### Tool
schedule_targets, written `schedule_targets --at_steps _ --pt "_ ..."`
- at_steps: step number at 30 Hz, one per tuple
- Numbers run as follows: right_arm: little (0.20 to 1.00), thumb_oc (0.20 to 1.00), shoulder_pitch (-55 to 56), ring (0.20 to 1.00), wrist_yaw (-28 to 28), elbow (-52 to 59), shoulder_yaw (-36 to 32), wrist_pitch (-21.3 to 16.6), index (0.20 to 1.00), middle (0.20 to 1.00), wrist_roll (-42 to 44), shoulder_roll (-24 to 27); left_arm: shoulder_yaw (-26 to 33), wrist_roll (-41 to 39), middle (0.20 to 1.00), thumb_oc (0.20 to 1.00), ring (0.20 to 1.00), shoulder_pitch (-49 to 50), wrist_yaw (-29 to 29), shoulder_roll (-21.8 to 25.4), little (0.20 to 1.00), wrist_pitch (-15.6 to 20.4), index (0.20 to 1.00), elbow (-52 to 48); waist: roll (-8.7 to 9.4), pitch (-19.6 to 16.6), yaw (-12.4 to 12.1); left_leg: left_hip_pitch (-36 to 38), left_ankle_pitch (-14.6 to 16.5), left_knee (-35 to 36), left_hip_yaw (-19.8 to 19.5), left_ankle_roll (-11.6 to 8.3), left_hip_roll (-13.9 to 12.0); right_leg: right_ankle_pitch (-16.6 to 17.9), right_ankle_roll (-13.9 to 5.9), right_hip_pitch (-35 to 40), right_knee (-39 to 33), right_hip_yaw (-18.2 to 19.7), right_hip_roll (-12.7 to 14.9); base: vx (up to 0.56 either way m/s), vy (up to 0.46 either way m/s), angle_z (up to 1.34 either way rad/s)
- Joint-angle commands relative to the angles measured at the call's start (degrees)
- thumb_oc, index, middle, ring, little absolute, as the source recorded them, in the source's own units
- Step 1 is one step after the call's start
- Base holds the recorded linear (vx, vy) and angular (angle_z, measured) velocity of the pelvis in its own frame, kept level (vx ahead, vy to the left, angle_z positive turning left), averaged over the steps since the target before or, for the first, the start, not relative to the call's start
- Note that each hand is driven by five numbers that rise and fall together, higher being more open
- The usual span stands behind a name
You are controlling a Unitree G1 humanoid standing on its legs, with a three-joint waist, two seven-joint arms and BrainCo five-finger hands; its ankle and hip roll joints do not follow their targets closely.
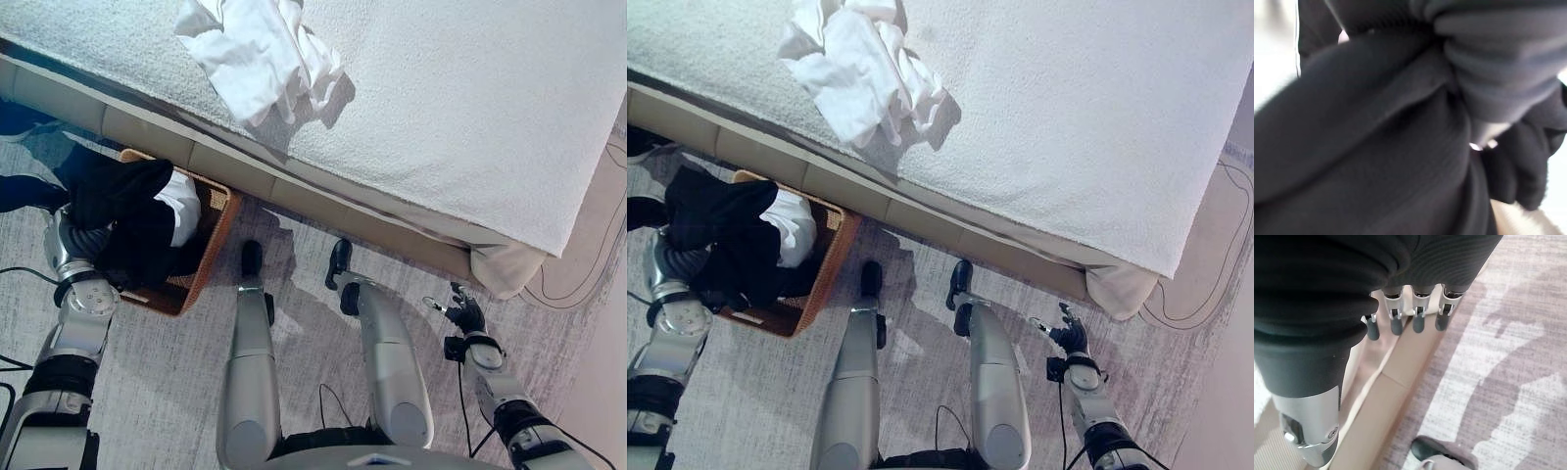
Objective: Pick up clothes into the bucket
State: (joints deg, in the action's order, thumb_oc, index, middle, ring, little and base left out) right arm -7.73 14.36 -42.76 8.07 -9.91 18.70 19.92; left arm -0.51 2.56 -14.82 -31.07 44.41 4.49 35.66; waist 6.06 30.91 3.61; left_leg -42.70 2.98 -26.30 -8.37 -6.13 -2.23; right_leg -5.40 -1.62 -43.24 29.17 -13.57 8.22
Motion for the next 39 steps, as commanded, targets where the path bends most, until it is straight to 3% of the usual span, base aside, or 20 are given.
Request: schedule_targets --at_steps 1,7,8,9,14,15,16,17,18,20,23,27,28,30,31,32,34,35,39 --pt "1.000 1.000 1.4 1.000 1.5 1.4 1.1 -1.7 1.000 1.000 1.6 2.1 2.0 2.4 1.000 1.000 1.000 0.4 -2.0 4.0 1.000 -0.7 1.000 0.4 1.43 -1.1 -0.1 -0.4 2.9 -3.6 2.5 2.86 1.7 0.3 -5.36 4.2 -4.9 4.6 2.3 0.01 0.017 -0.09" --pt "1.000 1.000 0.4 1.000 2.2 6.4 -0.5 -2.1 1.000 1.000 3.8 2.2 3.5 3.2 1.000 1.000 1.000 2.0 -1.3 1.5 1.000 -3.7 1.000 3.5 1.56 -1.1 0.1 -0.6 3.4 -3.8 3.2 3.07 1.6 0.7 -5.32 3.7 -5.6 5.3 2.0 -0.01 0.024 -0.02" --pt "1.000 1.000 -0.3 1.000 2.2 8.1 -1.0 -2.4 1.000 1.000 4.5 2.2 3.9 3.3 1.000 1.000 1.000 1.6 -1.4 1.2 1.000 -3.9 1.000 3.5 1.71 -1.1 0.3 -2.1 1.3 -3.0 3.4 3.24 1.9 2.6 -4.94 2.4 -6.6 5.1 2.2 0.00 0.000 0.00" --pt "1.000 1.000 0.3 1.000 2.2 8.1 -0.7 -2.4 1.000 1.000 4.5 2.3 3.8 3.3 1.000 1.000 1.000 2.2 -1.4 1.1 1.000 -3.9 1.000 3.5 1.59 -1.1 0.2 -0.5 3.3 -3.6 3.1 3.08 1.7 0.8 -5.33 3.8 -5.9 5.4 1.9 0.00 0.000 0.00" --pt "1.000 1.000 -0.6 1.000 2.9 18.0 -3.7 -5.5 1.000 1.000 6.9 2.4 5.4 4.2 1.000 1.000 1.000 3.6 -1.0 -0.1 1.000 -5.1 1.000 2.4 1.08 -1.1 0.0 -0.1 3.0 -2.4 2.8 3.05 2.0 0.7 -5.23 4.3 -6.6 5.3 2.1 0.00 0.005 -0.02" --pt "1.000 1.000 -1.3 1.000 3.4 19.9 -4.8 -6.3 1.000 1.000 7.0 2.3 5.7 4.4 1.000 1.000 1.000 3.8 -1.1 -0.6 1.000 -5.2 1.000 1.6 0.99 -1.1 0.1 -1.5 1.0 -1.8 3.0 3.22 2.3 2.4 -4.87 3.1 -7.2 4.9 2.5 0.00 0.000 0.00" --pt "1.000 1.000 -0.8 1.000 3.4 19.8 -4.6 -6.2 1.000 1.000 6.9 2.3 5.6 4.4 1.000 1.000 1.000 4.3 -1.0 -0.7 1.000 -5.2 1.000 1.6 0.88 -1.1 0.0 0.0 2.9 -2.3 2.8 3.07 2.1 0.7 -5.25 4.5 -6.5 5.2 2.2 -0.07 0.033 0.02" --pt "1.000 1.000 -2.0 1.000 5.1 24.4 -6.5 -7.6 1.000 1.000 4.9 2.6 6.3 4.7 1.000 1.000 1.000 5.1 -1.2 -1.8 1.000 -4.8 1.000 -0.1 0.52 -1.1 -0.1 -1.3 1.1 -1.7 2.9 3.34 2.6 2.1 -4.85 3.4 -6.8 4.6 2.7 0.09 0.006 0.03" --pt "1.000 1.000 -1.5 1.000 5.1 24.4 -6.3 -7.5 1.000 1.000 4.9 2.6 6.2 4.7 1.000 1.000 1.000 5.6 -1.2 -1.9 1.000 -4.9 1.000 -0.1 0.41 -1.1 -0.2 0.2 3.1 -2.1 2.6 3.20 2.4 0.4 -5.23 4.7 -6.2 5.0 2.5 0.00 0.000 0.00" --pt "1.000 1.000 -3.5 1.000 7.6 29.1 -8.1 -8.6 1.000 1.000 1.3 3.5 6.6 4.3 1.000 1.000 1.000 6.5 -1.4 -3.8 1.000 -4.0 1.000 -2.8 -0.12 -1.1 -0.5 -1.0 1.4 -1.7 2.8 3.47 2.9 1.7 -4.80 3.7 -6.3 4.6 3.1 -0.03 0.030 0.04" --pt "1.000 1.000 -10.6 1.000 13.3 33.3 -9.0 -7.0 1.000 1.000 -10.1 8.3 4.9 1.2 1.000 1.000 1.000 9.2 -0.2 -8.3 1.000 -0.5 1.000 -8.3 -1.65 -1.1 -2.0 -0.8 1.2 -1.3 2.2 3.71 4.0 1.4 -4.89 4.0 -5.5 4.3 3.9 -0.02 0.023 0.07" --pt "1.000 1.000 -20.0 1.000 14.7 28.9 -6.3 -3.0 1.000 1.000 -14.0 14.0 2.7 -4.9 1.000 1.000 1.000 10.7 2.7 -11.8 1.000 2.6 1.000 -10.6 -3.04 -1.1 -3.7 -0.6 0.9 -1.0 1.5 3.80 4.7 1.2 -4.89 4.2 -4.7 4.0 4.6 0.00 0.008 0.13" --pt "1.000 1.000 -26.0 1.000 15.3 24.9 -4.2 -1.8 1.000 1.000 -14.0 16.7 0.8 -8.1 1.000 1.000 1.000 11.0 4.5 -13.6 1.000 4.3 1.000 -10.0 -3.65 -1.1 -5.1 -0.6 0.6 -0.8 1.1 3.85 5.3 1.1 -4.88 4.2 -4.2 3.6 5.0 0.00 -0.004 0.16" --pt "1.000 1.000 -28.7 1.000 15.3 22.5 -3.1 -1.1 1.000 1.000 -13.9 18.1 -0.2 -8.7 1.000 1.000 1.000 10.8 4.8 -14.1 1.000 5.1 1.000 -9.6 -4.00 -1.1 -5.5 -0.8 0.5 -0.6 0.8 3.80 5.5 1.0 -4.85 4.2 -4.0 3.2 5.3 0.00 -0.023 0.17" --pt "1.000 1.000 -34.5 1.000 15.3 16.6 -0.2 -0.4 1.000 1.000 -12.3 19.2 -3.3 -10.3 1.000 1.000 1.000 10.6 6.1 -14.8 1.000 6.5 1.000 -7.8 -4.66 -1.1 -7.2 -1.3 0.1 -0.7 -0.1 3.82 6.1 0.7 -4.81 4.0 -3.2 2.5 5.8 0.08 -0.066 0.27" --pt "1.000 1.000 -36.1 1.000 14.7 14.6 1.3 0.4 1.000 1.000 -12.1 19.9 -4.4 -11.0 1.000 1.000 1.000 10.9 6.9 -15.1 1.000 6.6 1.000 -6.6 -4.87 -1.1 -7.8 -0.1 1.9 -1.1 -0.5 3.64 6.1 -1.2 -5.16 5.0 -2.1 2.7 5.8 0.00 -0.035 0.30" --pt "1.000 1.000 -38.4 1.000 14.9 12.5 2.4 0.8 1.000 1.000 -12.2 20.3 -5.4 -11.3 1.000 1.000 1.000 10.2 7.0 -15.6 1.000 7.1 1.000 -6.1 -5.21 -1.1 -8.2 -1.7 -0.1 -0.5 -0.9 3.70 6.5 0.2 -4.72 3.7 -2.3 1.8 6.2 0.01 -0.055 0.34" --pt "1.000 1.000 -41.5 1.000 14.1 7.9 5.4 1.9 1.000 1.000 -12.4 20.9 -7.8 -12.2 1.000 1.000 1.000 10.6 7.6 -16.3 1.000 7.4 1.000 -4.7 -5.41 -1.1 -9.5 -0.6 1.5 -0.8 -1.8 3.56 6.8 -2.0 -5.10 4.8 -0.9 1.4 6.6 0.09 -0.119 0.41" --pt "1.000 1.000 -48.0 1.000 13.5 0.4 10.4 3.4 1.000 1.000 -14.1 22.4 -10.8 -12.4 1.000 1.000 1.000 10.3 8.2 -16.8 1.000 8.1 1.000 -4.2 -6.22 -1.1 -11.2 -1.6 0.8 -0.2 -3.6 3.43 7.6 -2.5 -5.04 4.2 0.2 -0.1 7.4 0.03 -0.080 0.30"
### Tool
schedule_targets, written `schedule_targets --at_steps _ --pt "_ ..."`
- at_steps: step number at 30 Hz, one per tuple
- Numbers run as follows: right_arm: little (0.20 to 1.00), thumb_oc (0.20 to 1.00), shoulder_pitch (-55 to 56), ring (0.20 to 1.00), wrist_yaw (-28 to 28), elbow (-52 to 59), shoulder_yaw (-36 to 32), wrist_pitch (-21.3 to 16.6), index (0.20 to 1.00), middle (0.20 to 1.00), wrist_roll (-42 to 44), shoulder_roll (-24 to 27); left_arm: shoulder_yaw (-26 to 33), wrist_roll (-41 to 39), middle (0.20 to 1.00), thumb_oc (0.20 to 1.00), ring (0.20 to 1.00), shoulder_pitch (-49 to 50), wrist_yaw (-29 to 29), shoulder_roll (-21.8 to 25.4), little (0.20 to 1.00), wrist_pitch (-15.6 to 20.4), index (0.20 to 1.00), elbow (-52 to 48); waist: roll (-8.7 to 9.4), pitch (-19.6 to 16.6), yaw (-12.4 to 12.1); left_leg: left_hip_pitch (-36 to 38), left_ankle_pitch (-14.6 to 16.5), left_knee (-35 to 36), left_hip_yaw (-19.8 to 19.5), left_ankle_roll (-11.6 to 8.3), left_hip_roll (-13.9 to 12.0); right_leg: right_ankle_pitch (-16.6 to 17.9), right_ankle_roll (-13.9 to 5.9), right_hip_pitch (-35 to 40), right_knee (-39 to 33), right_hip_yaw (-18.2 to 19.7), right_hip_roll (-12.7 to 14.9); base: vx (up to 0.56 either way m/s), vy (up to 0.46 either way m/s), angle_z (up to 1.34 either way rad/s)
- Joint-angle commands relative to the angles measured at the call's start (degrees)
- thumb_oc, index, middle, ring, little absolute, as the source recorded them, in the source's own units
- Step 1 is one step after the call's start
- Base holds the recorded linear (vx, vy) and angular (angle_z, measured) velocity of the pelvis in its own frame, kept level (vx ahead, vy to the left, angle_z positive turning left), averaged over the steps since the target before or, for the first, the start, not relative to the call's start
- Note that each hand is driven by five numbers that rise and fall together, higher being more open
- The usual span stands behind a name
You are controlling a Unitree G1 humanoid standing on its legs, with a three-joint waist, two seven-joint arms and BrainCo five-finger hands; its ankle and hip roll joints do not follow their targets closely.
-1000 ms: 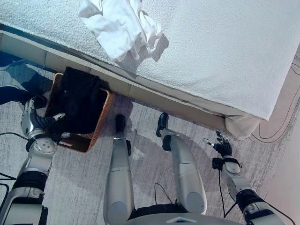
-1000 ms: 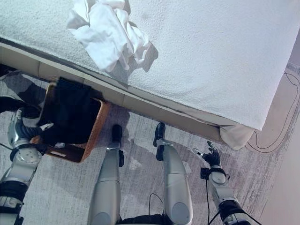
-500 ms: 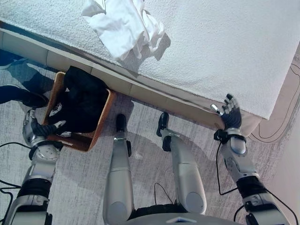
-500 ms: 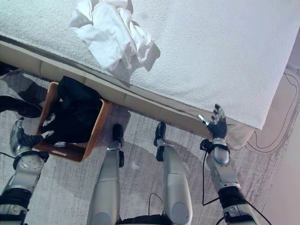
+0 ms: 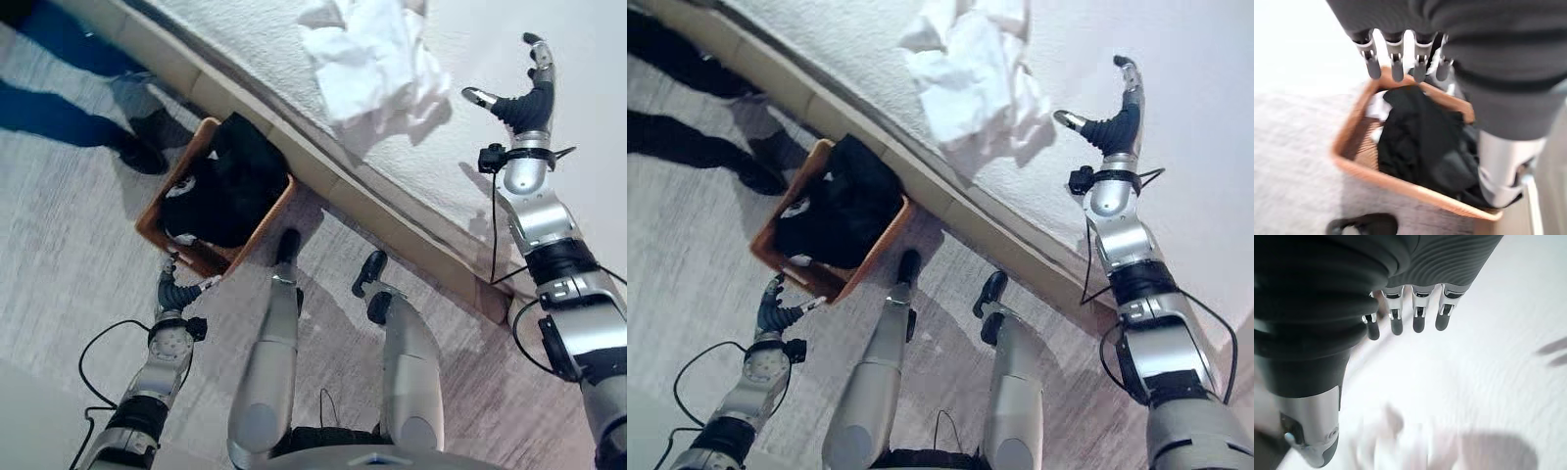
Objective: Pick up clothes into the bucket
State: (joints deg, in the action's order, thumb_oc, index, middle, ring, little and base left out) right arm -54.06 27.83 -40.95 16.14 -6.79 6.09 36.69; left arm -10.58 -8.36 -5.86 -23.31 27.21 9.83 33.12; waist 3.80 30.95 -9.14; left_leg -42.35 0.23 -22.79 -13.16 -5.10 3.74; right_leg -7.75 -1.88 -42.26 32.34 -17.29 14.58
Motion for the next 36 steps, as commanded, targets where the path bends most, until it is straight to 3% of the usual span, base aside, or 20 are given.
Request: schedule_targets --at_steps 1,10,13,17,18,19,20,22,28,34,35,36 --pt "1.000 1.000 -4.9 1.000 -0.2 -6.5 4.1 0.9 1.000 1.000 -0.6 5.2 -2.6 -1.9 1.000 1.000 1.000 1.6 0.9 0.4 1.000 3.1 1.000 -1.5 -4.45 -1.2 0.2 -2.4 2.8 -3.1 0.3 2.23 1.9 -0.4 -4.80 3.0 -2.5 2.7 1.5 0.01 -0.109 0.37" --pt "1.000 1.000 -14.9 1.000 -5.9 -27.9 11.8 4.2 1.000 1.000 0.9 3.8 -8.6 -2.9 1.000 1.000 1.000 1.2 3.2 0.4 1.000 2.6 1.000 -0.3 -6.71 -1.2 -3.2 -3.4 0.7 -0.4 -3.3 1.91 3.0 -1.1 -4.92 2.3 -1.2 -0.4 2.9 0.02 -0.050 0.29" --pt "1.000 1.000 -16.4 1.000 -11.1 -34.5 15.8 7.1 1.000 1.000 -3.5 4.0 -10.5 -2.4 1.000 1.000 1.000 0.4 4.7 1.1 1.000 2.2 1.000 -0.2 -7.40 -1.2 -4.4 -3.6 -0.2 0.8 -4.5 1.76 3.3 -1.4 -4.88 2.4 -1.1 -1.4 3.3 0.02 -0.037 0.20" --pt "1.000 1.000 -15.3 1.000 -12.0 -36.7 14.5 7.7 1.000 1.000 -3.3 3.2 -11.1 -3.2 1.000 1.000 1.000 -0.5 5.4 0.6 1.000 1.8 1.000 -0.3 -7.78 -1.2 -4.8 -3.7 -0.6 1.3 -5.1 1.76 3.5 -1.3 -5.01 2.2 -1.3 -1.8 3.2 0.02 -0.008 0.13" --pt "0.893 0.893 -15.3 0.893 -12.6 -36.7 14.9 7.8 0.893 0.893 -3.7 3.0 -11.2 -3.0 1.000 1.000 1.000 -0.7 5.5 0.7 1.000 1.8 1.000 -0.3 -7.80 -1.2 -4.9 -3.6 -0.8 1.6 -5.2 1.77 3.4 -1.3 -4.97 2.0 -1.3 -1.8 3.1 0.00 0.000 0.00" --pt "0.561 0.561 -15.3 0.561 -12.6 -36.7 14.9 7.8 0.561 0.561 -3.7 3.0 -11.2 -3.0 1.000 1.000 1.000 -0.7 5.5 0.7 1.000 1.8 1.000 -0.3 -7.80 -1.2 -4.9 -3.6 -0.8 1.6 -5.2 1.77 3.4 -1.3 -4.97 2.0 -1.3 -1.8 3.1 0.00 0.000 0.00" --pt "0.391 0.391 -15.4 0.391 -13.2 -36.4 15.3 7.7 0.391 0.391 -3.6 2.7 -11.2 -3.2 1.000 1.000 1.000 -1.2 5.7 0.8 1.000 1.7 1.000 0.0 -7.74 -1.2 -4.9 -3.7 -0.8 1.6 -5.2 1.78 3.3 -1.3 -4.97 1.8 -1.5 -1.6 2.9 0.00 0.000 0.00" --pt "0.200 0.200 -15.5 0.200 -12.9 -35.9 15.3 7.4 0.200 0.200 -3.2 2.4 -11.5 -3.3 1.000 1.000 1.000 -1.4 5.7 0.4 1.000 1.7 1.000 0.1 -7.54 -1.2 -4.7 -3.6 -0.8 1.7 -4.9 1.82 3.2 -1.2 -4.96 1.8 -1.6 -1.3 2.8 0.00 0.000 0.00" --pt "0.200 0.200 -16.6 0.200 -10.3 -29.9 16.3 5.2 0.200 0.200 -1.7 2.1 -11.8 -2.9 1.000 1.000 1.000 -2.0 5.0 0.0 1.000 1.9 1.000 0.2 -6.38 -1.2 -3.3 -2.3 -0.6 2.1 -3.7 1.63 2.5 -0.6 -5.01 2.4 -2.9 0.0 2.3 -0.01 0.021 -0.02" --pt "0.200 0.200 -17.3 0.200 -8.1 -14.9 18.7 2.7 0.200 0.200 -2.7 3.9 -10.0 -0.9 1.000 1.000 1.000 -1.4 4.4 0.8 1.000 2.4 1.000 0.4 -3.49 -1.2 0.1 2.9 0.7 1.8 -0.2 1.60 1.1 0.8 -5.21 6.8 -5.5 2.9 1.0 -0.04 0.061 -0.23" --pt "0.200 0.200 -17.6 0.200 -7.9 -13.4 18.5 2.7 0.200 0.200 -2.8 4.5 -9.6 -0.8 1.000 1.000 1.000 -1.8 4.5 1.1 1.000 2.6 1.000 0.1 -3.17 -1.2 0.6 2.9 -0.9 2.1 0.4 1.69 1.0 2.7 -4.80 7.0 -6.7 2.9 0.9 -0.01 0.026 -0.30" --pt "0.200 0.200 -17.1 0.200 -7.9 -13.4 18.7 2.7 0.200 0.200 -2.8 4.3 -9.7 -0.8 1.000 1.000 1.000 -1.3 4.5 1.0 1.000 2.6 1.000 0.1 -3.07 -1.2 0.5 4.3 1.0 1.7 0.5 1.63 0.8 0.9 -5.20 8.1 -6.1 3.5 0.7 -0.08 0.074 -0.42"
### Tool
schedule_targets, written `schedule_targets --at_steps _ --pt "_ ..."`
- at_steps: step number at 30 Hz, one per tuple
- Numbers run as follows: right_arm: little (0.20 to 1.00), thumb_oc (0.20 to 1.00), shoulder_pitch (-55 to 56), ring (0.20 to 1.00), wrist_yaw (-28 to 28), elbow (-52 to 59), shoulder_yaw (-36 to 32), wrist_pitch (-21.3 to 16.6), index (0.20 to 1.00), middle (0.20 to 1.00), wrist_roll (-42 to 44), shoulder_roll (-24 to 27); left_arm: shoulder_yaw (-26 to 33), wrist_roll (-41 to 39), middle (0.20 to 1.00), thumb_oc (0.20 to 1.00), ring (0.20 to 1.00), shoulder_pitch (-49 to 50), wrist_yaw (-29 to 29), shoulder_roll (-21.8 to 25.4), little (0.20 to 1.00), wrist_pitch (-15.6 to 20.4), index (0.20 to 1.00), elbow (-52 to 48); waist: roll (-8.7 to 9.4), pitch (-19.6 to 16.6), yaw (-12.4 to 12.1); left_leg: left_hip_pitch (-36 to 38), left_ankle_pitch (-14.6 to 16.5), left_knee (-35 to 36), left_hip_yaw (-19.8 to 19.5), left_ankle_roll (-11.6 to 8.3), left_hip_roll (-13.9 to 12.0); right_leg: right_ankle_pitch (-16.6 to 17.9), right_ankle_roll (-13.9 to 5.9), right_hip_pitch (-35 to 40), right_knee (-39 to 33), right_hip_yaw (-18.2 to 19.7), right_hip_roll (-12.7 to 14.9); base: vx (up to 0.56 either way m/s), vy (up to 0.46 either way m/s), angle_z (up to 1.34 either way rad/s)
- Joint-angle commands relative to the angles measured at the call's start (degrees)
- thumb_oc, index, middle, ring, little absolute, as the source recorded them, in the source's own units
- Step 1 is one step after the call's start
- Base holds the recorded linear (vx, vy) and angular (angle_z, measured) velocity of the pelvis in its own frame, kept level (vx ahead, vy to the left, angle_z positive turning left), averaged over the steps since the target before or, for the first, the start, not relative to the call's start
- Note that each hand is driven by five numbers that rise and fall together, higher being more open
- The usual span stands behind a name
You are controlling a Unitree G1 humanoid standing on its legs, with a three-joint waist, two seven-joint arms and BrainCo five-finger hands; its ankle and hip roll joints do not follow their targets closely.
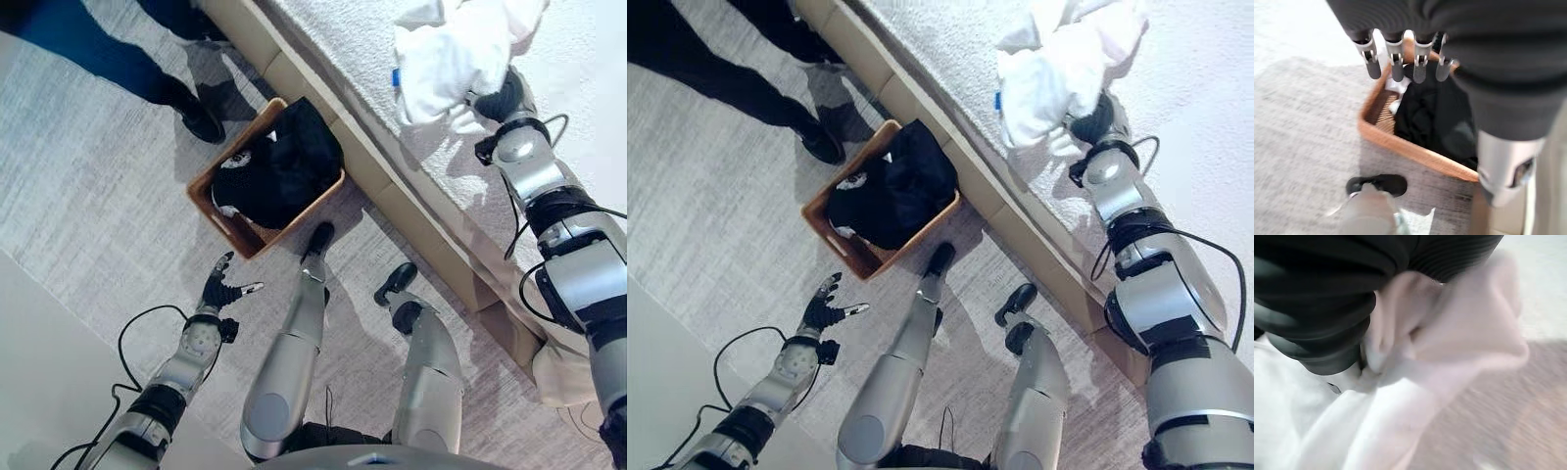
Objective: Pick up clothes into the bucket
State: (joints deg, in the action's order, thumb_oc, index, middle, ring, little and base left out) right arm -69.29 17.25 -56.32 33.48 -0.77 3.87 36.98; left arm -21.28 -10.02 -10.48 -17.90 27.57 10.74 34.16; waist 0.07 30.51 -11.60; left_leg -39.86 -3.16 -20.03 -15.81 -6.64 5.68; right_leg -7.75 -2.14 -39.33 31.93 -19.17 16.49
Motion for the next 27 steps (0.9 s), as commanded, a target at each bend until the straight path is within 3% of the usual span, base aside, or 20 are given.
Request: schedule_targets --at_steps 1,2,9,11,19,25,27 --pt "0.200 0.200 -2.6 0.200 2.8 3.2 1.1 -3.4 0.200 0.200 -0.5 4.6 1.5 1.0 1.000 1.000 1.000 2.6 -0.9 1.0 1.000 1.8 1.000 -1.2 0.98 -0.7 3.6 2.2 2.9 -0.7 3.8 3.30 -1.2 2.9 -4.70 5.5 -6.8 5.4 -1.3 0.01 0.096 -0.35" --pt "0.200 0.200 -2.8 0.200 2.4 7.0 1.6 -3.5 0.200 0.200 -1.1 5.7 2.5 0.6 1.000 1.000 1.000 2.2 -0.6 1.5 1.000 2.0 1.000 -1.6 1.94 -0.7 5.0 5.8 4.2 -1.1 5.6 3.56 -1.9 3.1 -4.92 8.4 -7.7 7.1 -2.0 -0.06 0.129 -0.27" --pt "0.200 0.200 0.1 0.200 0.8 16.4 0.7 -3.6 0.200 0.200 -3.8 10.3 5.7 0.9 1.000 1.000 1.000 2.0 0.8 3.8 1.000 2.5 1.000 -6.1 2.90 -0.7 7.5 17.5 6.2 -0.1 9.5 4.17 -3.2 4.1 -5.87 18.5 -11.0 11.0 -3.4 0.05 0.057 -0.52" --pt "0.200 0.200 3.8 0.200 -0.6 22.6 -0.3 -3.5 0.200 0.200 -6.6 15.0 7.6 1.1 1.000 1.000 1.000 1.8 1.7 5.0 1.000 2.5 1.000 -8.9 3.10 -3.9 9.1 21.9 6.9 1.9 10.8 4.10 -3.5 4.3 -6.39 22.5 -13.4 11.7 -4.1 0.12 0.019 -0.37" --pt "0.200 0.200 13.1 0.200 -6.3 35.6 -4.3 -3.4 0.200 0.200 -10.8 22.1 12.2 2.4 1.000 1.000 1.000 1.5 3.8 7.6 1.000 2.1 1.000 -19.4 3.43 -13.0 11.8 30.1 6.9 7.9 14.2 3.81 -4.5 6.0 -7.25 29.5 -20.5 12.8 -5.9 0.12 -0.004 -0.26" --pt "0.200 0.200 14.1 0.200 -12.1 42.0 -2.9 -3.3 0.200 0.200 -9.1 26.3 13.0 5.1 1.000 1.000 1.000 -1.0 4.8 9.4 1.000 1.0 1.000 -27.2 3.96 -17.9 13.0 34.5 6.9 11.1 16.0 3.43 -5.5 6.5 -7.44 33.5 -24.0 13.6 -7.0 0.09 -0.032 -0.20" --pt "0.200 0.200 13.4 0.200 -16.2 45.4 0.1 -3.8 0.200 0.200 -6.1 28.5 11.1 5.6 1.000 1.000 1.000 -3.3 6.7 10.3 1.000 0.8 1.000 -30.4 4.27 -20.6 13.8 36.6 6.8 12.9 16.9 3.18 -6.1 6.6 -7.40 35.1 -25.5 13.6 -7.5 0.09 -0.052 -0.13"
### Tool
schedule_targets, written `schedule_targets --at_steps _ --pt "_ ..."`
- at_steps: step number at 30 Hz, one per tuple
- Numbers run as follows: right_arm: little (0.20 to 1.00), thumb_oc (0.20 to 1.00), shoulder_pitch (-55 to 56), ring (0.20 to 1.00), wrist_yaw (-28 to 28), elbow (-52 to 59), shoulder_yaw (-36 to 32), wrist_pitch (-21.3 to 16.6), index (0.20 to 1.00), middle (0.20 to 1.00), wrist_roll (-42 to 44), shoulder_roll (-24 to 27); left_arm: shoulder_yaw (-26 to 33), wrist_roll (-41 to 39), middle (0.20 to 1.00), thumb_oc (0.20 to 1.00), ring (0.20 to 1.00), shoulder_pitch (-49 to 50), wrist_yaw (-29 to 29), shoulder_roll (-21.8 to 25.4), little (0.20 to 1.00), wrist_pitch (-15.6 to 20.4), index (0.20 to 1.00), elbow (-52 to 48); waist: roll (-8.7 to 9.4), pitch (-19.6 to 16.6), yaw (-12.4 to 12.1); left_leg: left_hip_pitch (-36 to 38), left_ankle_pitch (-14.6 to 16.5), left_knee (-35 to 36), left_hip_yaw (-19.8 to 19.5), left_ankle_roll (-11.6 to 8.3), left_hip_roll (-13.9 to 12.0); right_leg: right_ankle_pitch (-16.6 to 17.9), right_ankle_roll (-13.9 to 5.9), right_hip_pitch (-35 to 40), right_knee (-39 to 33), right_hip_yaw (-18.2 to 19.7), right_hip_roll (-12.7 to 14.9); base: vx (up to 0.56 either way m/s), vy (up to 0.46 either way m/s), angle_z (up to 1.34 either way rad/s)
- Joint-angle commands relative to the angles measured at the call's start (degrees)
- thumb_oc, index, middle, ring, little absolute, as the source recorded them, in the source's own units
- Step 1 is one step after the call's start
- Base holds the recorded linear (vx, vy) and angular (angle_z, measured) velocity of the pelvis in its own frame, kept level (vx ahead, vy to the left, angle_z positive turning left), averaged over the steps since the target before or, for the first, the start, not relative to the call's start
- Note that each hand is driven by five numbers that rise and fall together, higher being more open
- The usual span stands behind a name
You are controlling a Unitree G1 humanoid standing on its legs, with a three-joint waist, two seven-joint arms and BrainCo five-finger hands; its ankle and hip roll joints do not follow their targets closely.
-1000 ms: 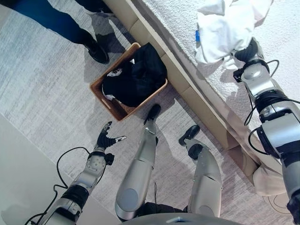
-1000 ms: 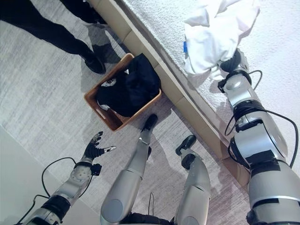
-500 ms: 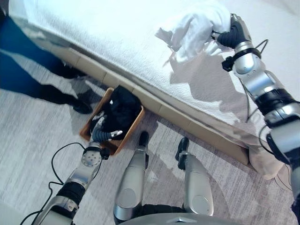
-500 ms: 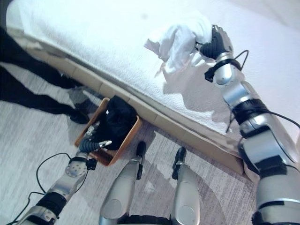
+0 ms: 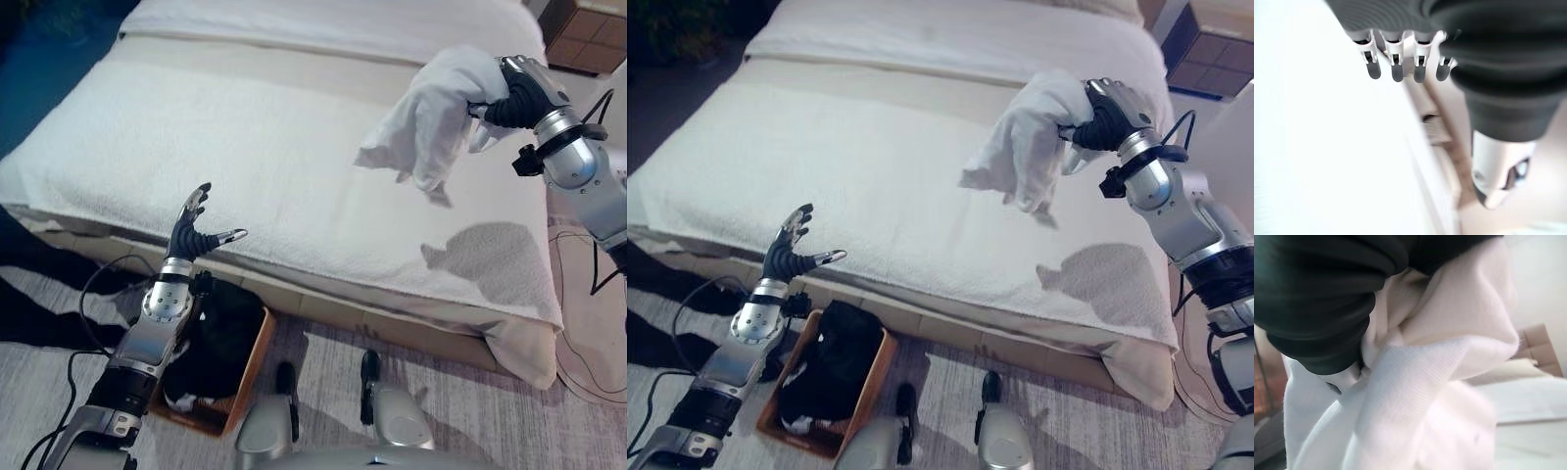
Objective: Pick up clothes into the bucket
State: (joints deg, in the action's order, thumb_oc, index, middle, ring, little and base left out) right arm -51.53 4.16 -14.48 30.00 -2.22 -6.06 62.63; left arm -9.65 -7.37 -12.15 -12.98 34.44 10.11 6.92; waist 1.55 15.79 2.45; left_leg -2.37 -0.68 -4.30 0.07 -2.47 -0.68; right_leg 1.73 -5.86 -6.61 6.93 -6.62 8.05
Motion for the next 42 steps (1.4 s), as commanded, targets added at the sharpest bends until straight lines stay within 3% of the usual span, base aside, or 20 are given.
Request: schedule_targets --at_steps 1,8,19,37,38,39,40,42 --pt "0.200 0.200 -4.5 0.200 -3.2 3.6 3.8 -2.3 0.200 0.200 4.0 2.9 -0.5 3.0 1.000 1.000 1.000 -1.7 1.8 3.4 1.000 1.4 1.000 -3.1 2.71 -5.8 -0.2 -0.7 4.2 -2.6 1.0 -1.00 0.2 -2.8 -3.68 2.6 -0.6 1.0 0.9 0.05 -0.030 -0.04" --pt "0.200 0.200 -7.6 0.200 -9.1 9.8 9.1 -2.4 0.200 0.200 11.0 4.8 -9.3 4.1 1.000 1.000 1.000 -10.3 7.7 5.7 1.000 0.6 1.000 -6.2 2.93 -10.4 1.5 3.0 4.4 -0.6 2.3 -1.34 -0.6 -2.7 -3.69 6.4 -3.2 1.2 0.2 0.06 -0.035 -0.08" --pt "0.200 0.200 -6.6 0.200 -10.7 16.8 8.1 -2.9 0.200 0.200 16.9 -1.4 -19.3 4.2 1.000 1.000 1.000 -21.1 8.4 -2.3 1.000 -0.6 1.000 0.2 2.66 -13.0 2.6 5.1 4.3 0.7 2.3 -1.32 -0.9 -3.0 -3.22 9.2 -4.6 0.5 0.0 0.01 -0.005 -0.01" --pt "0.200 0.200 -3.7 0.200 -9.5 25.9 3.0 -5.2 0.200 0.200 21.8 -6.7 -22.0 1.4 1.000 1.000 1.000 -21.4 8.1 -10.9 1.000 -2.6 1.000 8.1 2.44 -13.7 3.6 5.8 4.1 1.4 2.1 -1.06 -0.8 -2.9 -3.08 10.0 -5.2 0.3 0.1 0.00 0.000 0.00" --pt "0.200 0.200 -3.6 0.200 -9.6 25.9 2.9 -5.1 0.200 0.200 21.9 -6.7 -22.1 0.1 0.620 0.620 0.620 -21.2 8.2 -11.0 0.620 -2.5 0.620 8.1 2.44 -13.7 3.7 5.8 4.1 1.4 2.0 -1.05 -0.8 -3.0 -3.07 10.0 -5.2 0.3 0.1 0.03 0.003 0.01" --pt "0.200 0.200 -3.6 0.200 -9.6 25.9 2.9 -5.1 0.200 0.200 21.9 -6.7 -22.1 0.0 0.457 0.457 0.457 -21.2 8.2 -11.0 0.457 -2.5 0.457 8.1 2.44 -13.6 3.7 5.8 4.2 1.3 2.0 -1.05 -0.8 -3.0 -3.07 10.1 -5.2 0.3 0.1 0.00 0.000 0.00" --pt "0.200 0.200 -3.3 0.200 -9.5 25.8 3.0 -5.1 0.200 0.200 21.7 -6.7 -22.1 -3.2 0.200 0.200 0.200 -20.6 8.4 -11.4 0.200 -2.2 0.200 7.8 2.45 -13.6 3.7 5.9 4.1 1.4 2.0 -1.05 -0.8 -3.0 -3.06 10.2 -5.2 0.3 0.1 0.00 0.000 0.00" --pt "0.200 0.200 -3.0 0.200 -9.5 25.6 3.1 -5.2 0.200 0.200 21.6 -6.9 -22.1 -6.7 0.200 0.200 0.200 -19.9 9.0 -11.6 0.200 -2.1 0.200 7.2 2.49 -13.6 3.6 6.0 4.2 1.4 2.0 -1.04 -0.9 -3.0 -3.09 10.3 -5.2 0.2 0.2 0.00 0.000 0.00"
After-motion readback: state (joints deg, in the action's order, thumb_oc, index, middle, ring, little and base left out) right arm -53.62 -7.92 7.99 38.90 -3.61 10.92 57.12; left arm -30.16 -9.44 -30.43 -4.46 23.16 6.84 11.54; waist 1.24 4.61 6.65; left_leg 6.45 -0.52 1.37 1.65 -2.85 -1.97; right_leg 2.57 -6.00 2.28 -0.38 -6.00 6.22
